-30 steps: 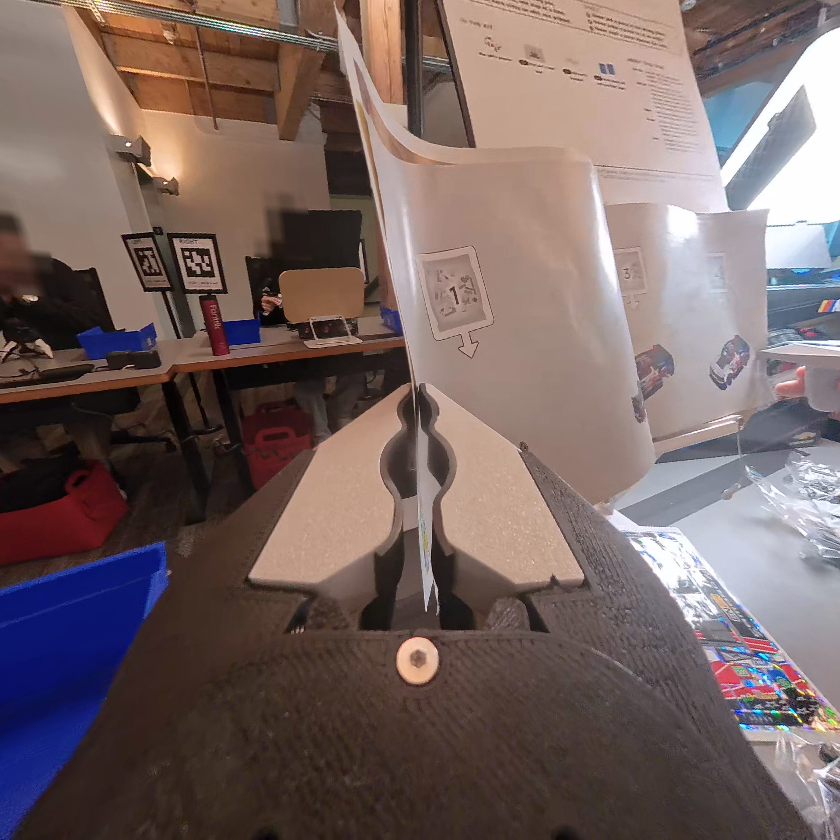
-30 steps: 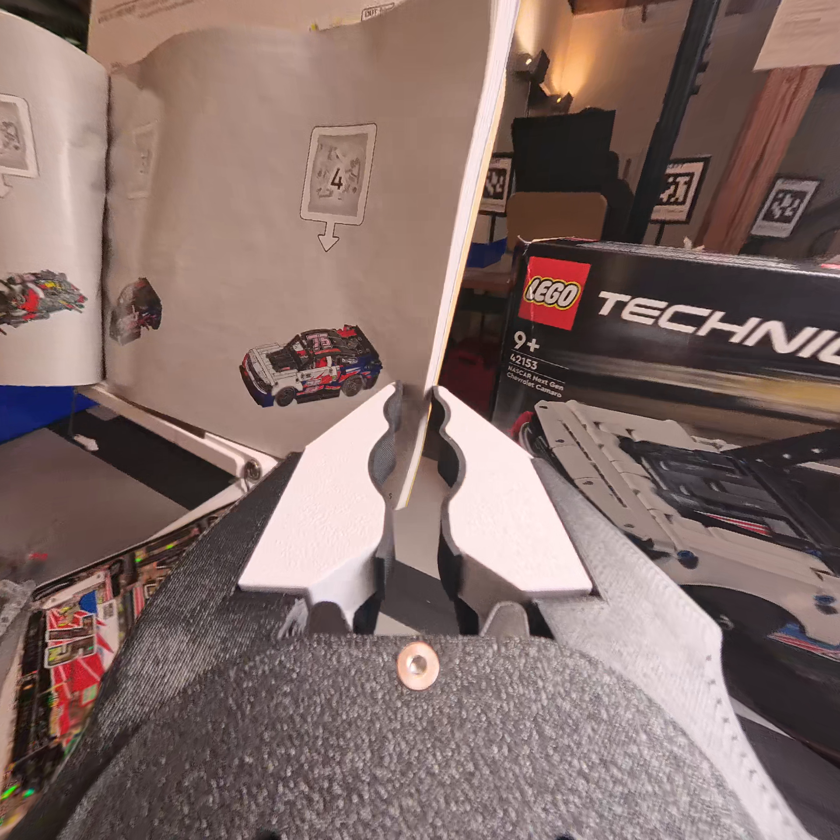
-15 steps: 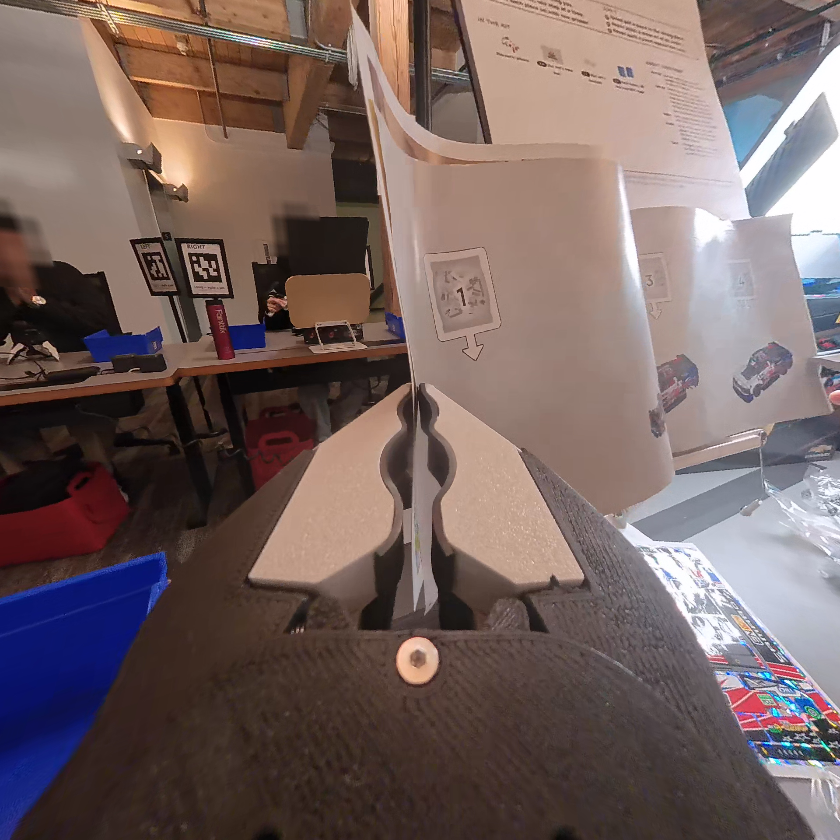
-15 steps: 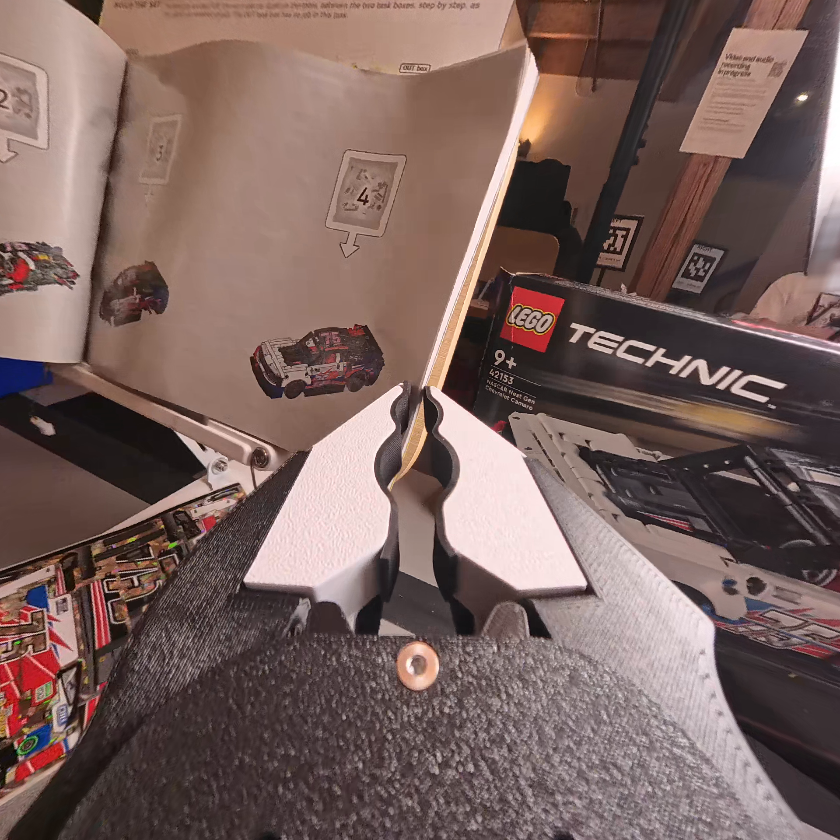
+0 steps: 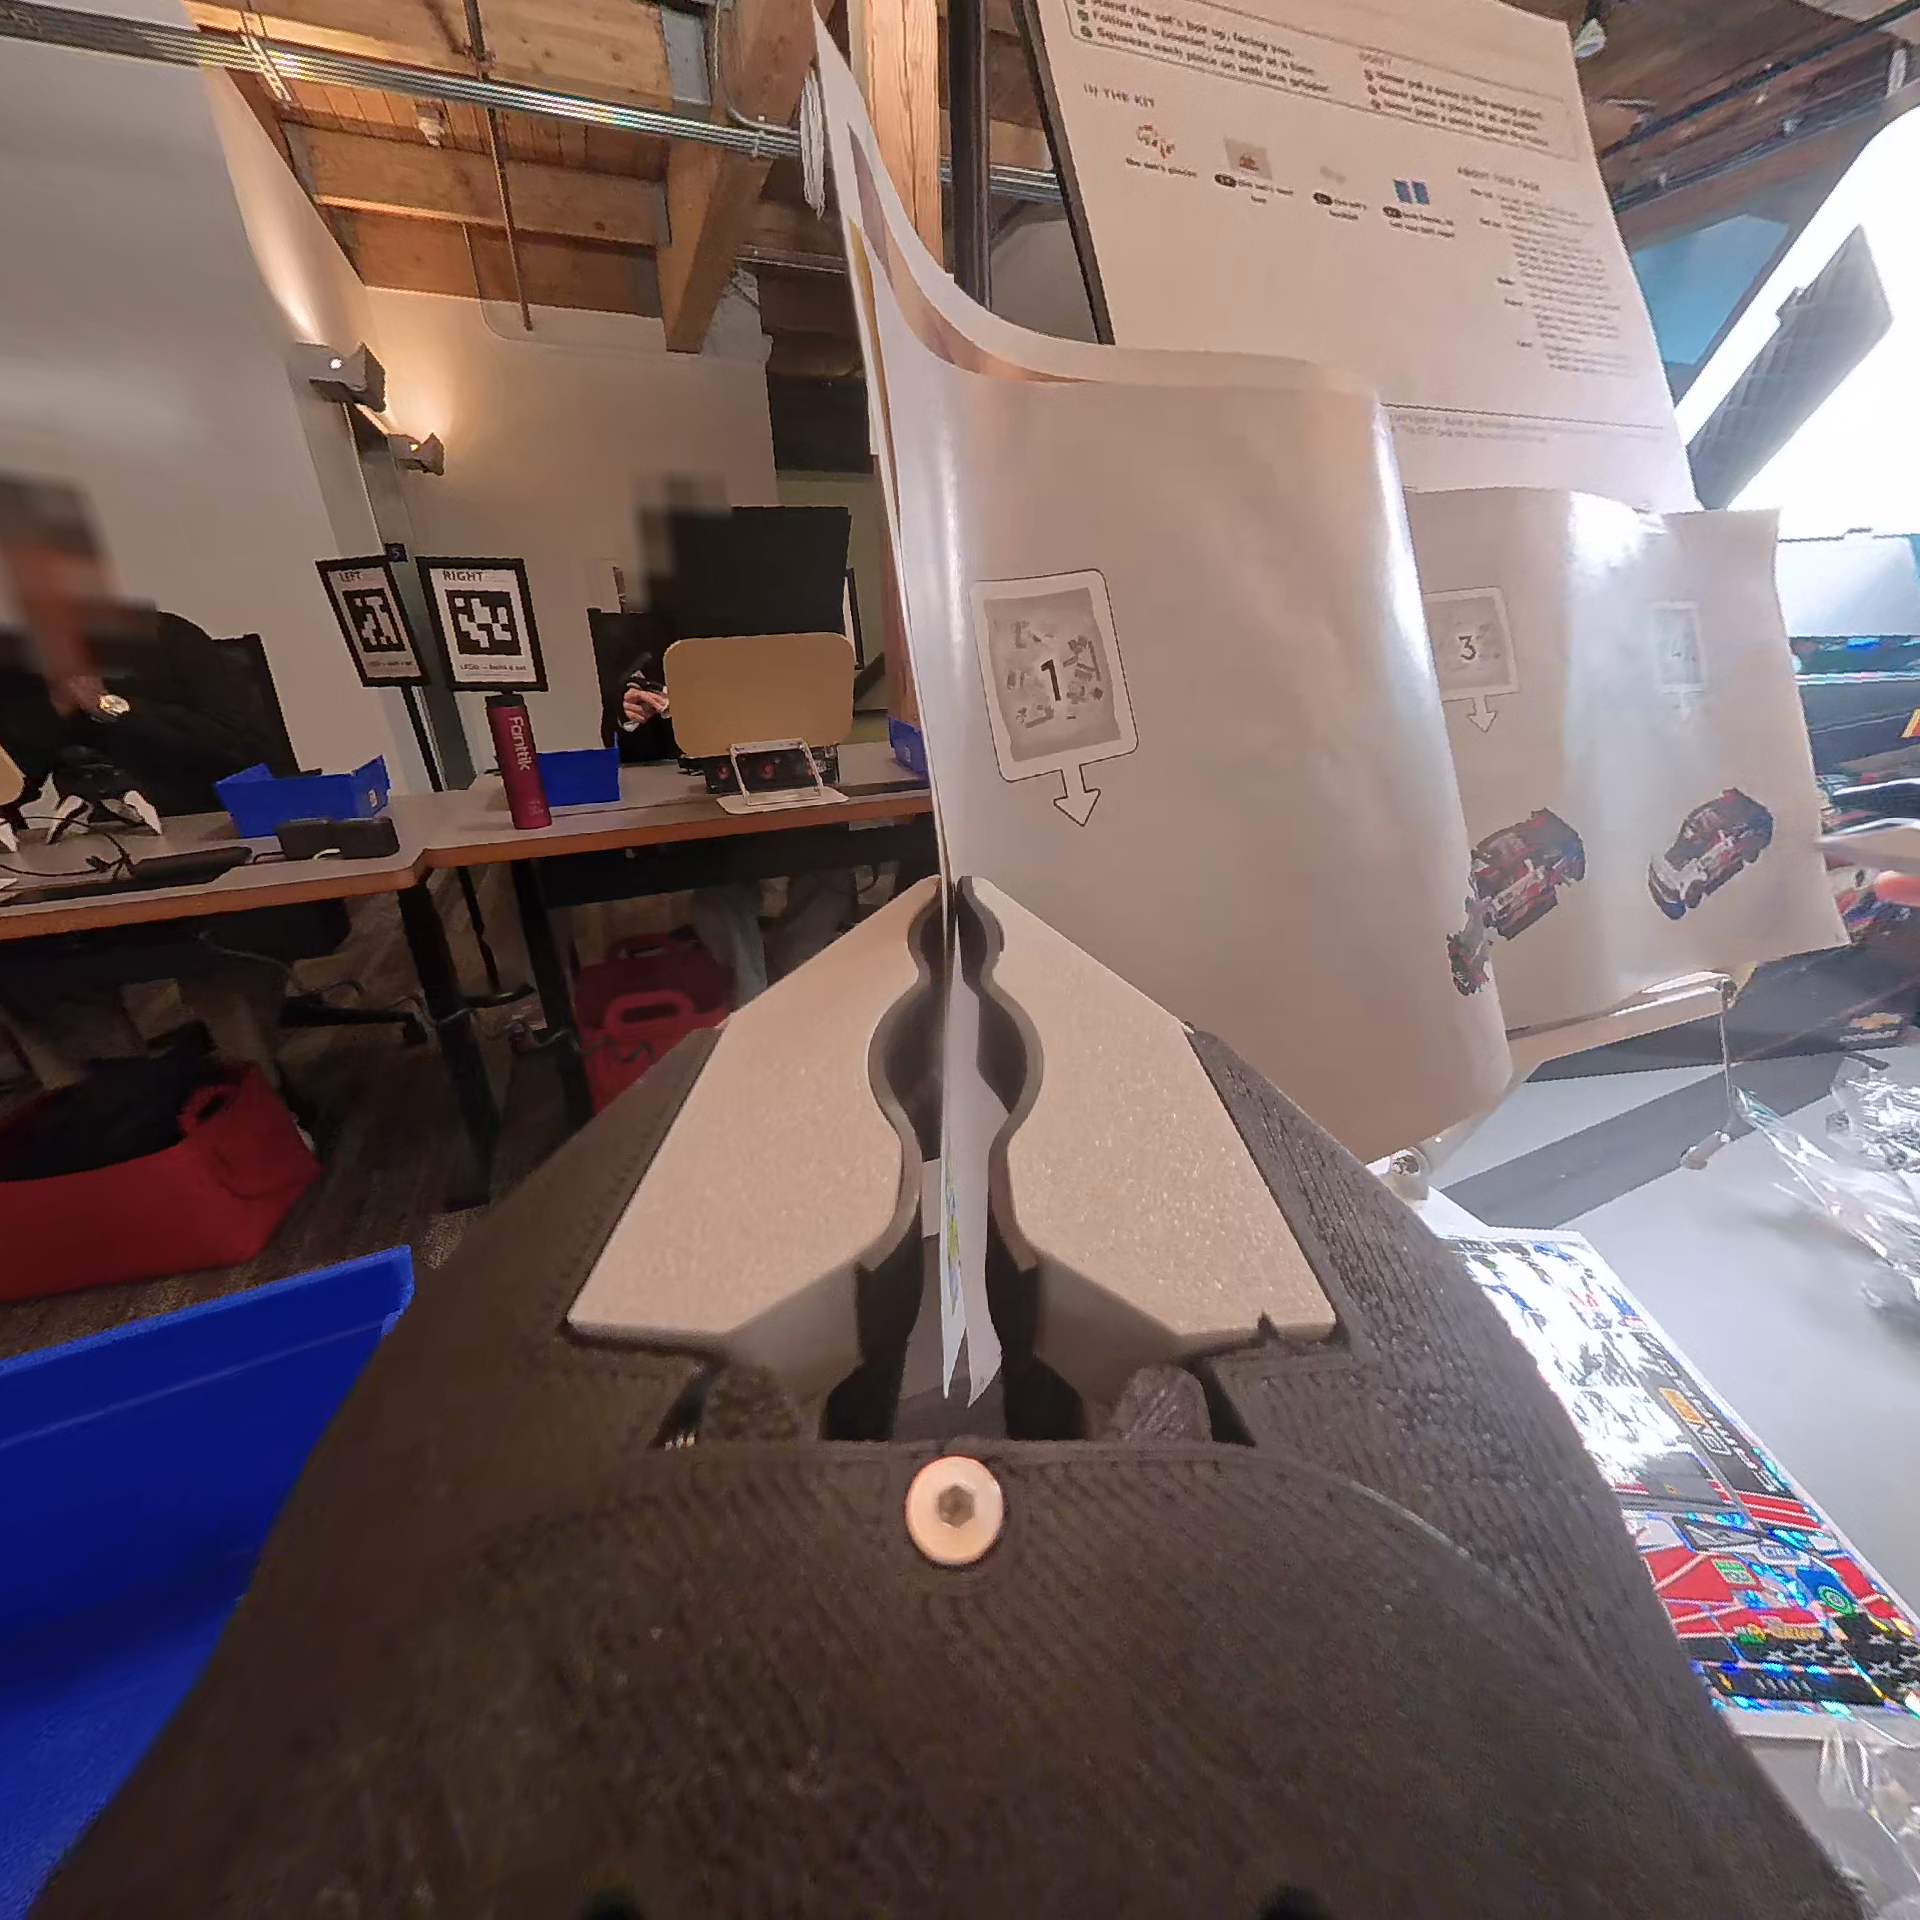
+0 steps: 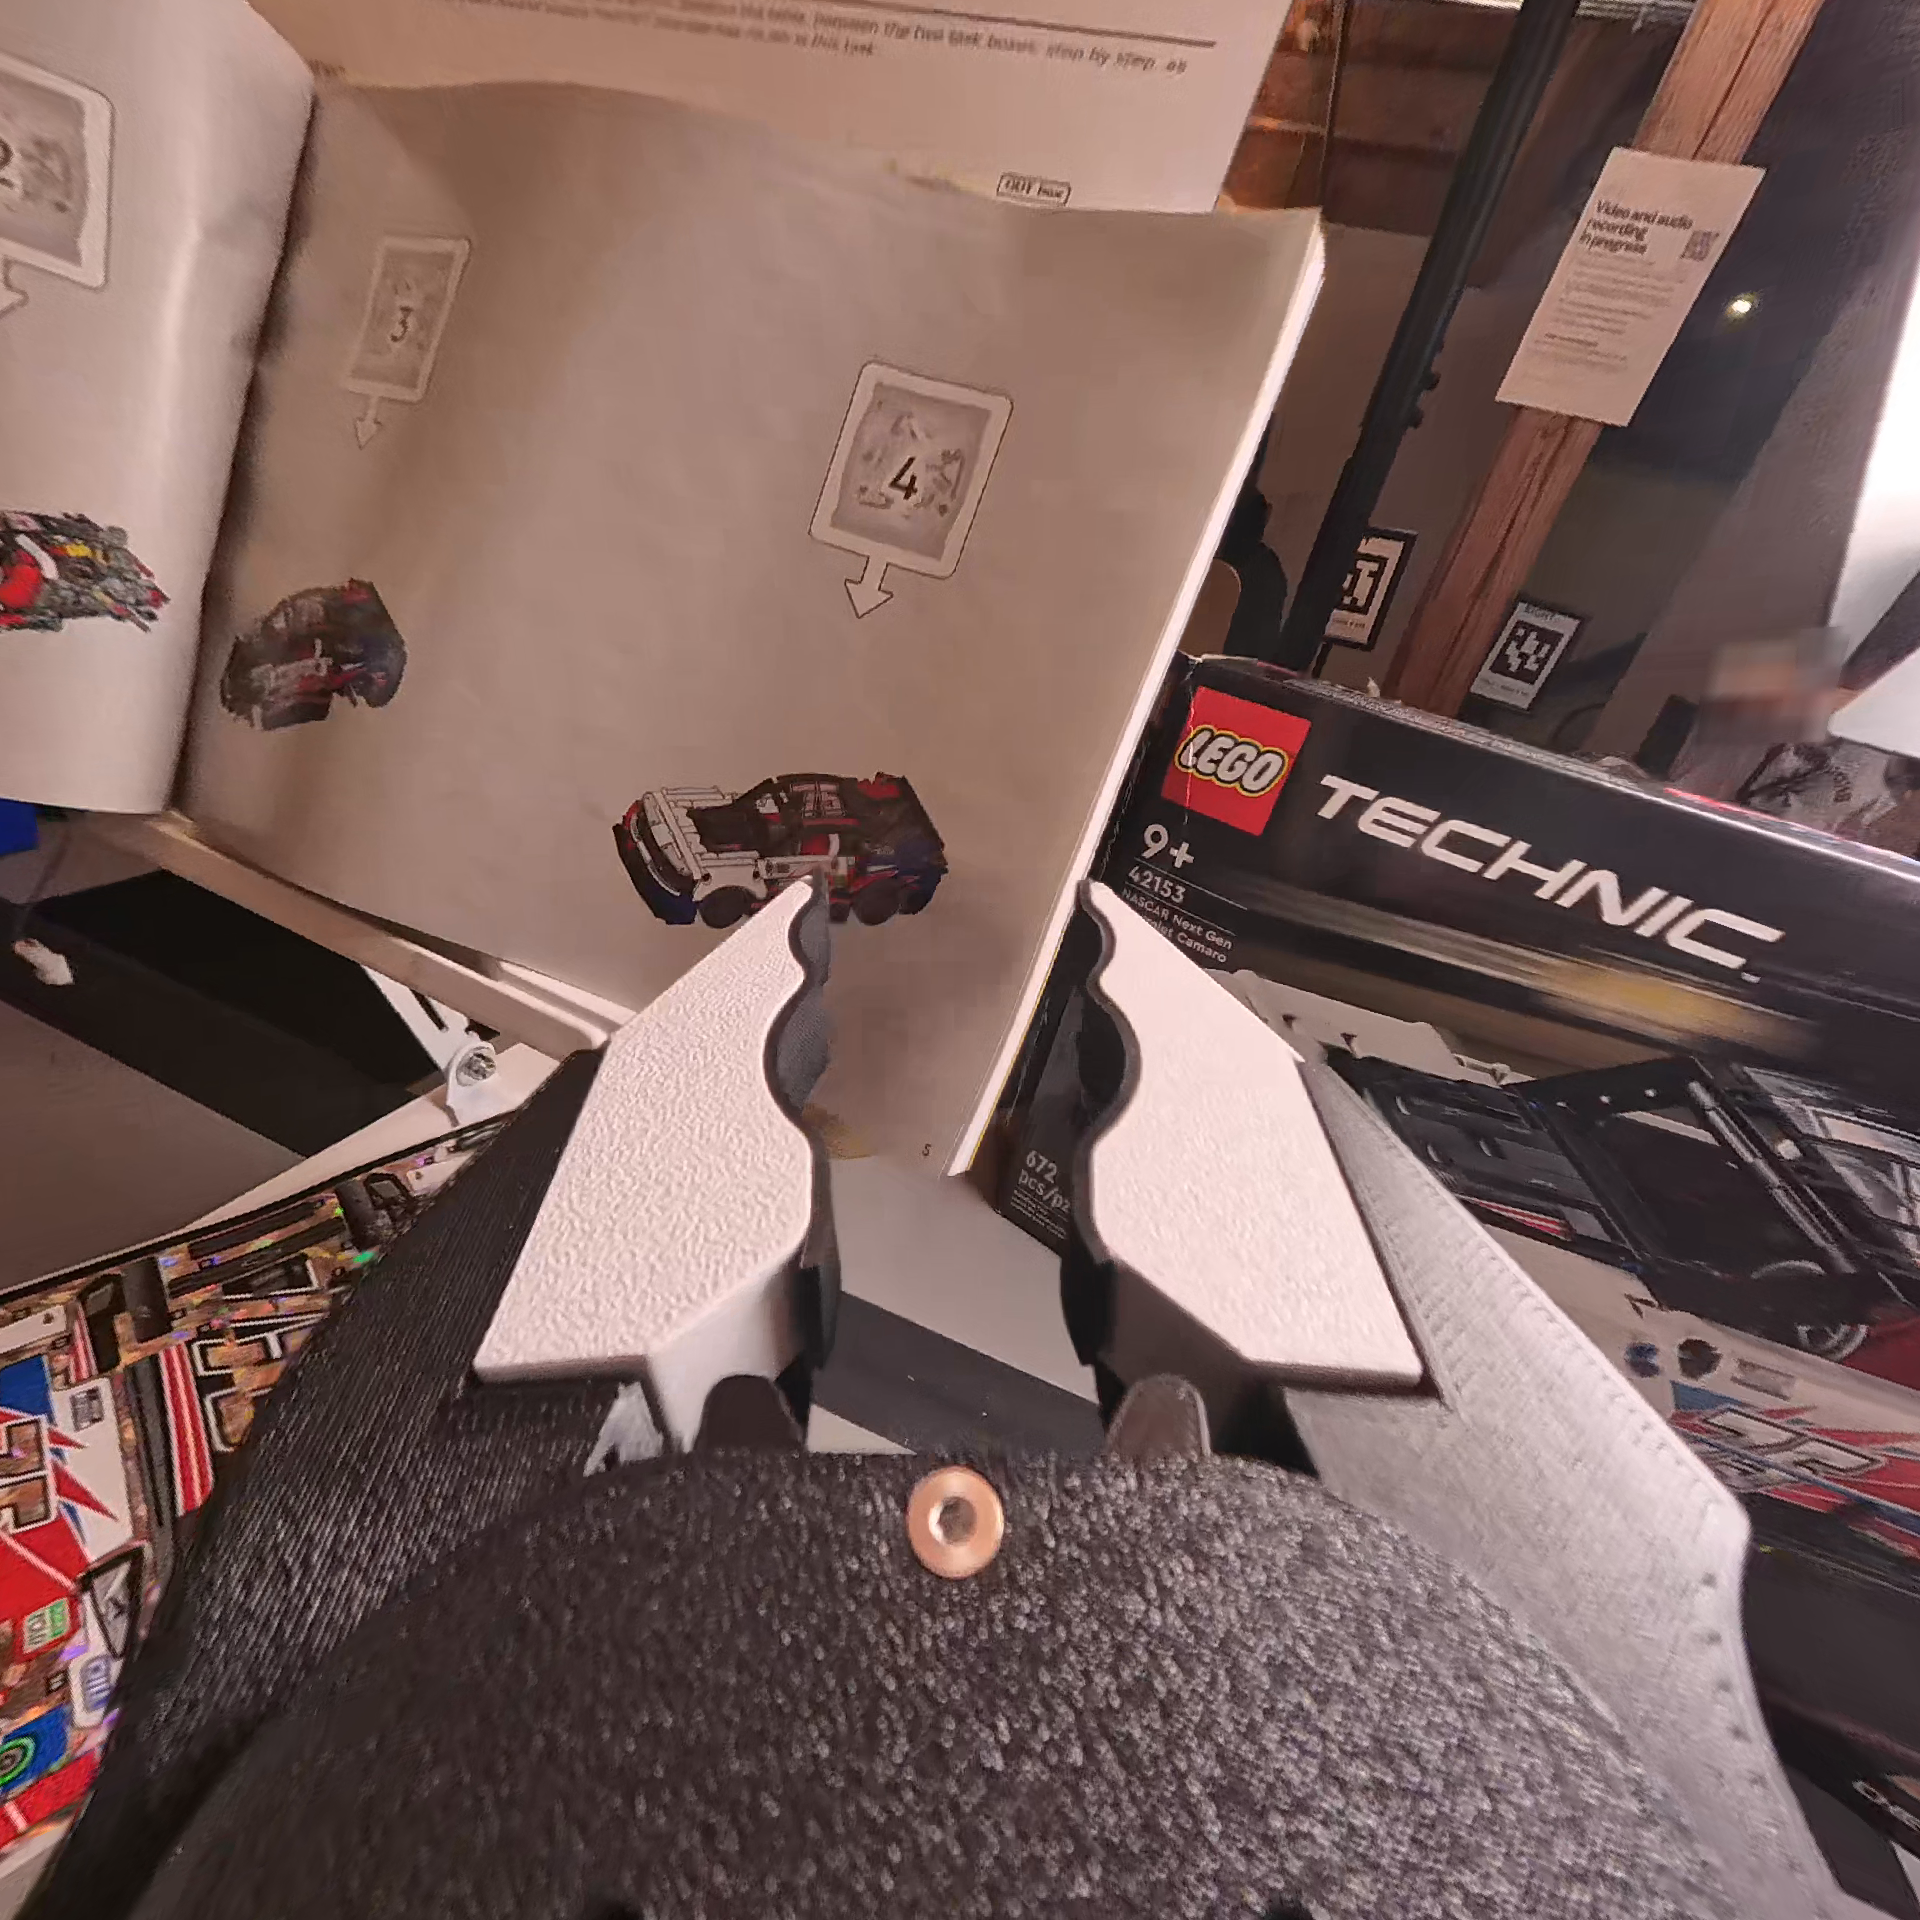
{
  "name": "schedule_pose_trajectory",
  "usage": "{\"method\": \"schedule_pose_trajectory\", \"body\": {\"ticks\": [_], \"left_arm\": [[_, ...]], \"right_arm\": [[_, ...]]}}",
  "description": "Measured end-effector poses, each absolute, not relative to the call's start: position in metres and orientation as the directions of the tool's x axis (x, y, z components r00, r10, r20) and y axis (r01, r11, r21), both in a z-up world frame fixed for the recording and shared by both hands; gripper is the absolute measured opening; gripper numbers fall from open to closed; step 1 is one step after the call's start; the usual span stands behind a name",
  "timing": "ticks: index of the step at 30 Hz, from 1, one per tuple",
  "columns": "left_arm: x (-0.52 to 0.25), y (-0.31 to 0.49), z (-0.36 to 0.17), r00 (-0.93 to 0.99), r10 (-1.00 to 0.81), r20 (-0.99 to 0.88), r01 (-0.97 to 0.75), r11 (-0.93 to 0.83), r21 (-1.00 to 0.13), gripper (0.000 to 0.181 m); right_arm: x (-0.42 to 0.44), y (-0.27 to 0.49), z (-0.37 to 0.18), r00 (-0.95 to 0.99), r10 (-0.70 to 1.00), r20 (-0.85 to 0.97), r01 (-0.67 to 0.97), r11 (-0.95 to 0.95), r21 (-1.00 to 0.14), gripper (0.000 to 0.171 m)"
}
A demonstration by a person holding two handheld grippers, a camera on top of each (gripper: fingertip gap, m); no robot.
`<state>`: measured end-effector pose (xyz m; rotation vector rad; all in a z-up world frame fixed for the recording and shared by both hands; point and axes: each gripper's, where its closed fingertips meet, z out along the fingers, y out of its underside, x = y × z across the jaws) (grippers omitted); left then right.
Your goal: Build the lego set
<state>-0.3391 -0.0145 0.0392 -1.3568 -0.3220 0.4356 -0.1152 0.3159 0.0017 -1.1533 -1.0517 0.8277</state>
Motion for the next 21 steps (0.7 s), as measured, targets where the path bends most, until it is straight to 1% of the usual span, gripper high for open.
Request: {"method": "schedule_pose_trajectory", "body": {"ticks": [4,6,7,8,12,14,16,18,19,21], "left_arm": [[-0.339,-0.016,0.04,0.878,0.477,-0.026,-0.114,0.155,-0.981,0.0],[-0.339,-0.016,0.04,0.878,0.478,-0.026,-0.114,0.156,-0.981,0.0],[-0.339,-0.017,0.041,0.878,0.477,-0.026,-0.114,0.157,-0.981,0.0],[-0.339,-0.017,0.041,0.879,0.477,-0.024,-0.113,0.157,-0.981,0.0],[-0.34,-0.019,0.04,0.879,0.477,-0.017,-0.107,0.161,-0.981,0.0],[-0.341,-0.019,0.04,0.881,0.474,-0.011,-0.1,0.163,-0.982,0.0],[-0.341,-0.019,0.039,0.882,0.471,-0.006,-0.095,0.164,-0.982,0.0],[-0.341,-0.02,0.038,0.883,0.47,-0.006,-0.093,0.163,-0.982,0.0],[-0.341,-0.02,0.038,0.884,0.468,-0.005,-0.093,0.164,-0.982,0.0],[-0.34,-0.02,0.039,0.887,0.462,-0.001,-0.088,0.167,-0.982,0.0]], "right_arm": [[-0.13,0.312,-0.023,0.314,0.899,0.304,0.099,0.288,-0.953,0.071],[-0.133,0.312,-0.028,0.321,0.885,0.336,0.127,0.311,-0.942,0.075],[-0.133,0.313,-0.028,0.329,0.879,0.346,0.132,0.32,-0.938,0.074],[-0.131,0.314,-0.026,0.344,0.871,0.35,0.13,0.325,-0.937,0.068],[-0.121,0.327,-0.02,0.395,0.848,0.353,0.128,0.33,-0.935,0.032],[-0.116,0.329,-0.015,0.404,0.848,0.343,0.114,0.326,-0.938,0.019],[-0.109,0.332,-0.007,0.439,0.826,0.352,0.095,0.347,-0.933,0.0],[-0.102,0.329,0.009,0.47,0.804,0.363,0.043,0.39,-0.92,0.0],[-0.099,0.325,0.017,0.475,0.8,0.366,0.007,0.412,-0.911,0.003],[-0.098,0.314,0.029,0.465,0.801,0.377,-0.052,0.449,-0.892,0.019]]}}
